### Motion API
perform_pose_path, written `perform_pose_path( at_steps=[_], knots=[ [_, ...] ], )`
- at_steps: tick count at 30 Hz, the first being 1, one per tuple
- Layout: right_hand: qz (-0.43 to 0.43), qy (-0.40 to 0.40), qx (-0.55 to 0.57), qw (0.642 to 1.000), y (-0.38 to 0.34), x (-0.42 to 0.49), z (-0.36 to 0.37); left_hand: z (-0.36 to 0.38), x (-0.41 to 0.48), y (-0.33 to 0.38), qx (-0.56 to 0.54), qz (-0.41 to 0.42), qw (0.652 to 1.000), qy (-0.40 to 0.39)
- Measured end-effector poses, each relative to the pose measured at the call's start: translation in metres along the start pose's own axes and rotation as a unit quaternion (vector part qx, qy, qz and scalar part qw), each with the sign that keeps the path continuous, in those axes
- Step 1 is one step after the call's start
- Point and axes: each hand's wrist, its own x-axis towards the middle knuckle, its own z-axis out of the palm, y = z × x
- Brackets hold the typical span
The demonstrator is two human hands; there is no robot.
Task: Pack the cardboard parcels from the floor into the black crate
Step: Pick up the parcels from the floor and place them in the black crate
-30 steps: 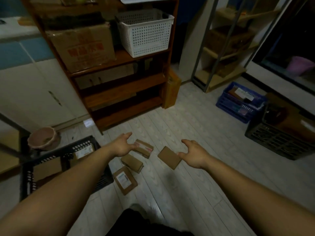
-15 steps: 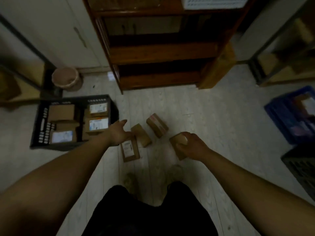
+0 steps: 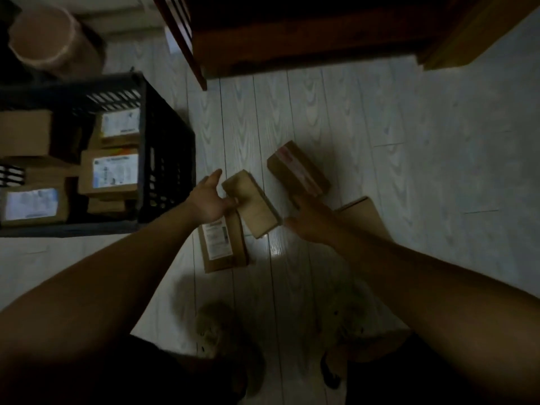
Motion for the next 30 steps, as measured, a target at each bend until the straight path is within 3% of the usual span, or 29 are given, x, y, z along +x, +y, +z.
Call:
perform_pose_path(
  at_steps=[5, 8, 10, 12, 15, 19, 22, 26, 30],
  knots=[
    [0.051, -0.039, -0.011, 0.998, 0.037, 0.108, 0.074, 0.048, 0.108, -0.044, 0.039, 0.009, 0.996, 0.073],
    [0.168, -0.079, 0.067, 0.98, 0.048, 0.144, 0.101, 0.068, 0.153, -0.06, -0.003, 0.017, 0.995, 0.097],
    [0.186, -0.108, 0.145, 0.966, 0.053, 0.157, 0.11, 0.08, 0.165, -0.06, -0.04, 0.021, 0.997, 0.068],
    [0.173, -0.107, 0.2, 0.959, 0.052, 0.159, 0.11, 0.083, 0.164, -0.059, -0.082, 0.011, 0.995, 0.056],
    [0.149, -0.037, 0.211, 0.965, 0.045, 0.154, 0.097, 0.067, 0.148, -0.052, -0.114, 0.005, 0.992, 0.061],
    [0.058, 0.035, 0.233, 0.97, 0.036, 0.149, 0.068, 0.044, 0.135, -0.054, -0.21, 0.002, 0.975, 0.07],
    [0.003, 0.097, 0.24, 0.966, 0.023, 0.156, 0.053, 0.042, 0.134, -0.041, -0.333, 0.007, 0.933, 0.134],
    [-0.028, 0.149, 0.238, 0.959, 0.004, 0.154, 0.045, 0.031, 0.124, -0.017, -0.368, 0.034, 0.897, 0.241],
    [-0.056, 0.203, 0.229, 0.95, -0.016, 0.116, 0.023, 0.021, 0.082, -0.008, -0.385, 0.054, 0.89, 0.239]
  ],
)
